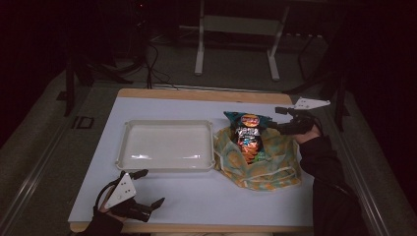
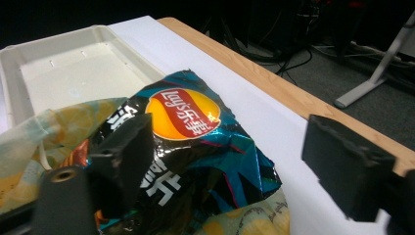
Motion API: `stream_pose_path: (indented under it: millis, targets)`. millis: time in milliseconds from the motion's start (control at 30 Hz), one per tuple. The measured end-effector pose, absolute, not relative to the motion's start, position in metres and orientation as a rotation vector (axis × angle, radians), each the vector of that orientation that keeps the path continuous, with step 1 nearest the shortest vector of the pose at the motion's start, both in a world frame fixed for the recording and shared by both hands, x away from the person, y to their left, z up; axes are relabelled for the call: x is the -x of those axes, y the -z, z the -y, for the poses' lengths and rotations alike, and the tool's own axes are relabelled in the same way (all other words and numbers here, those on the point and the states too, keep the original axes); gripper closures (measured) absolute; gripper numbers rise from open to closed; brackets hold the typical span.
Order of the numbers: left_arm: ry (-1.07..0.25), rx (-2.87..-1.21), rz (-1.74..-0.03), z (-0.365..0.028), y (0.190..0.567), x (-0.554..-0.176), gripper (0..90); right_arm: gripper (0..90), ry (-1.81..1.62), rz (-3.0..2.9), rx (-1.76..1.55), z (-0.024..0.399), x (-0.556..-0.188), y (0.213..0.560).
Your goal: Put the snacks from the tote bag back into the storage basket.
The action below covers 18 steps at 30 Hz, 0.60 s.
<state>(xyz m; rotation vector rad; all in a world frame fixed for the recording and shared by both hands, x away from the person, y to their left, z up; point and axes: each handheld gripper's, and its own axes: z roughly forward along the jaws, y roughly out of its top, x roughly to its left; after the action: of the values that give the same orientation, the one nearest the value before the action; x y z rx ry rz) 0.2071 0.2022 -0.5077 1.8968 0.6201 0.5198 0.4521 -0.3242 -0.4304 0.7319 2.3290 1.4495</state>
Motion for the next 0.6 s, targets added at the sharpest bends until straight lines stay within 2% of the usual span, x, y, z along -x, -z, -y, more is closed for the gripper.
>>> stream_pose_path:
  millis: [467,567,600]
  targets:
    - [-0.519,-1.9,-0.627,-0.203,0.509,-0.208,0.3,29.0,-1.402,-2.367,-0.788,0.325,-0.466,0.454]
    - [-0.519,-1.905,-0.626,-0.203,0.509,-0.208,0.3,34.0,-1.395,-2.377,-0.794,0.325,-0.468,0.457]
    - [-0.519,-1.906,-0.627,-0.203,0.509,-0.208,0.3,38.3,-1.395,-2.385,-0.791,0.325,-0.469,0.458]
